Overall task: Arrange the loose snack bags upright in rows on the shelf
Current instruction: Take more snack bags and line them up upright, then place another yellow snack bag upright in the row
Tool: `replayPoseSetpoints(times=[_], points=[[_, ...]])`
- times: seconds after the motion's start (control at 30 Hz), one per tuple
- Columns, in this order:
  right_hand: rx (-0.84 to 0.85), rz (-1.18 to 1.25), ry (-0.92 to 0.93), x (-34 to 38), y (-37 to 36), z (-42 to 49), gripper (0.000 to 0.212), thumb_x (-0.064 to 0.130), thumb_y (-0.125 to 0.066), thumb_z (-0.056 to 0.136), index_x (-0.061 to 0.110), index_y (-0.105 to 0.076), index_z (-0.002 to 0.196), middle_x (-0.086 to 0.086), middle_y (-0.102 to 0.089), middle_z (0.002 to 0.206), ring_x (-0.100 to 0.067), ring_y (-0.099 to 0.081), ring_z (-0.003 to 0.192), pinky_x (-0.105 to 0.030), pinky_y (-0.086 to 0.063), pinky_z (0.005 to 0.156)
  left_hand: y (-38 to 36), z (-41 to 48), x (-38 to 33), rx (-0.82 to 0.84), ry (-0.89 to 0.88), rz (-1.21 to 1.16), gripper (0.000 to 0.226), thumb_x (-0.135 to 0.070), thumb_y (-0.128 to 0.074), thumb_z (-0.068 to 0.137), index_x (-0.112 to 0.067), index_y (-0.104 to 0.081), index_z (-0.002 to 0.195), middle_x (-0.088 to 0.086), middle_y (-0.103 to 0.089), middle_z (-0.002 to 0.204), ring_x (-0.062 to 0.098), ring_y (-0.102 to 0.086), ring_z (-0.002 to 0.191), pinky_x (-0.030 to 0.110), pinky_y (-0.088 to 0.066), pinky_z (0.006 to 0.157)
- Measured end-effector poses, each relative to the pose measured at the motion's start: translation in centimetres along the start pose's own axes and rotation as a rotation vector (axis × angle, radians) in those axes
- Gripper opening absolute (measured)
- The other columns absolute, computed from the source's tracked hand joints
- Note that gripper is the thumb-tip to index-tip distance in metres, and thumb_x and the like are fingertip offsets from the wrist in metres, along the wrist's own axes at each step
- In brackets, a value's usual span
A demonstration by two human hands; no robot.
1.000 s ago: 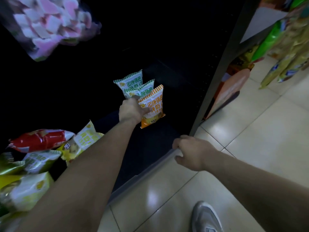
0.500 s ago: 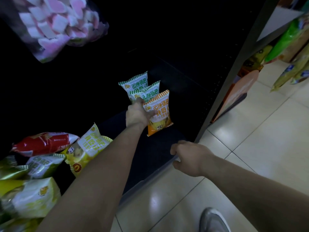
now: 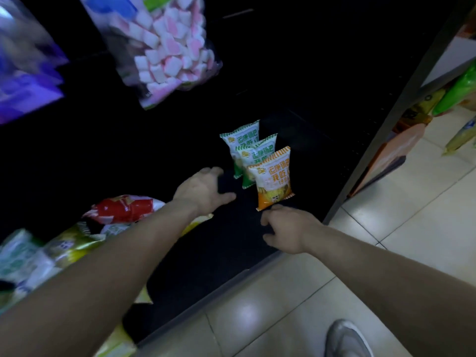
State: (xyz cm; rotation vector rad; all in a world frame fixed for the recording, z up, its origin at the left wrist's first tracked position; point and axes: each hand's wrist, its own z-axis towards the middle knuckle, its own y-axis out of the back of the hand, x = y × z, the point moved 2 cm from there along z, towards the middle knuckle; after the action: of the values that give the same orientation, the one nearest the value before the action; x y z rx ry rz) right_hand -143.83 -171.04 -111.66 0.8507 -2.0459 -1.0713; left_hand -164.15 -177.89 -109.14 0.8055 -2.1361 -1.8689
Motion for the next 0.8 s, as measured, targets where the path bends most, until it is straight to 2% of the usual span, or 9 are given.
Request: replayPoseSetpoints(times=[0.1,0.2,0.33,0.4,0.47,0.57,0.7,0.8], points=[[-0.038,0.037,0.041,3.0,1.4,0.6,0.047,0.040,-0.057,0.094,0.020,-0.051,0.136,-0.006,-0.049,0.129,-0.025,-0.052,0.117,-0.040,-0.049,0.095,1.8,-6.4,5.3,0.071,0.023,0.076,0.082,-0.064,-0.063,0.082,-0.024,-0.037,0.148,0.002,-0.043,0.150,0.022,-0.045,0.133,0.034,-0.041,0.104],[-0.068,0.038,0.068,5.9,2.3,1.4,0.054,0.044,-0.058,0.094,0.021,-0.046,0.141,-0.003,-0.047,0.132,-0.023,-0.053,0.119,-0.041,-0.049,0.094,2.2,-11.3,10.1,0.045,0.099,0.056,0.082,-0.066,-0.065,0.078,-0.027,-0.040,0.146,0.001,-0.047,0.147,0.022,-0.046,0.133,0.035,-0.041,0.103],[-0.062,-0.003,0.125,9.9,2.7,3.4,0.065,0.048,-0.060,0.093,0.021,-0.036,0.148,-0.002,-0.042,0.141,-0.022,-0.050,0.122,-0.033,-0.044,0.085,1.5,-15.3,14.6,0.035,0.157,0.015,0.085,-0.063,-0.065,0.081,-0.027,-0.032,0.151,0.002,-0.039,0.153,0.023,-0.037,0.139,0.036,-0.038,0.106],[-0.061,0.018,0.139,11.4,2.4,5.4,0.073,0.051,-0.064,0.090,0.020,-0.034,0.150,-0.003,-0.040,0.146,-0.024,-0.048,0.127,-0.034,-0.045,0.092,1.1,-16.2,16.3,0.023,0.162,0.000,0.086,-0.065,-0.063,0.081,-0.027,-0.030,0.151,-0.001,-0.035,0.155,0.021,-0.035,0.140,0.035,-0.038,0.106],[-0.066,0.036,0.106,12.4,1.7,7.8,0.082,0.056,-0.067,0.085,0.020,-0.032,0.150,-0.005,-0.039,0.149,-0.026,-0.047,0.129,-0.040,-0.045,0.099,0.8,-16.6,17.7,0.019,0.169,-0.018,0.087,-0.066,-0.062,0.082,-0.029,-0.028,0.153,-0.004,-0.031,0.157,0.021,-0.036,0.139,0.036,-0.039,0.105],[-0.065,0.060,0.021,13.4,-0.2,11.7,0.099,0.065,-0.071,0.077,0.019,-0.027,0.153,-0.009,-0.034,0.151,-0.031,-0.044,0.132,-0.043,-0.045,0.101,0.4,-16.8,19.7,-0.010,0.180,-0.052,0.087,-0.069,-0.059,0.082,-0.031,-0.025,0.153,-0.005,-0.032,0.156,0.021,-0.045,0.133,0.039,-0.044,0.102],[-0.072,0.185,-0.099,14.2,-3.1,15.9,0.125,0.076,-0.074,0.062,0.018,-0.016,0.156,-0.013,-0.025,0.158,-0.036,-0.036,0.138,-0.047,-0.039,0.108,-0.1,-16.6,21.1,-0.053,0.217,-0.096,0.084,-0.066,-0.060,0.083,-0.031,-0.027,0.152,-0.006,-0.033,0.155,0.019,-0.033,0.141,0.041,-0.039,0.108],[-0.041,0.293,-0.160,15.0,-5.0,18.0,0.134,0.080,-0.073,0.060,0.018,-0.006,0.158,-0.014,-0.020,0.160,-0.037,-0.030,0.143,-0.049,-0.036,0.111,-0.6,-16.3,21.2,-0.049,0.227,-0.132,0.083,-0.065,-0.061,0.083,-0.031,-0.028,0.152,-0.006,-0.032,0.156,0.019,-0.030,0.142,0.039,-0.036,0.109]])
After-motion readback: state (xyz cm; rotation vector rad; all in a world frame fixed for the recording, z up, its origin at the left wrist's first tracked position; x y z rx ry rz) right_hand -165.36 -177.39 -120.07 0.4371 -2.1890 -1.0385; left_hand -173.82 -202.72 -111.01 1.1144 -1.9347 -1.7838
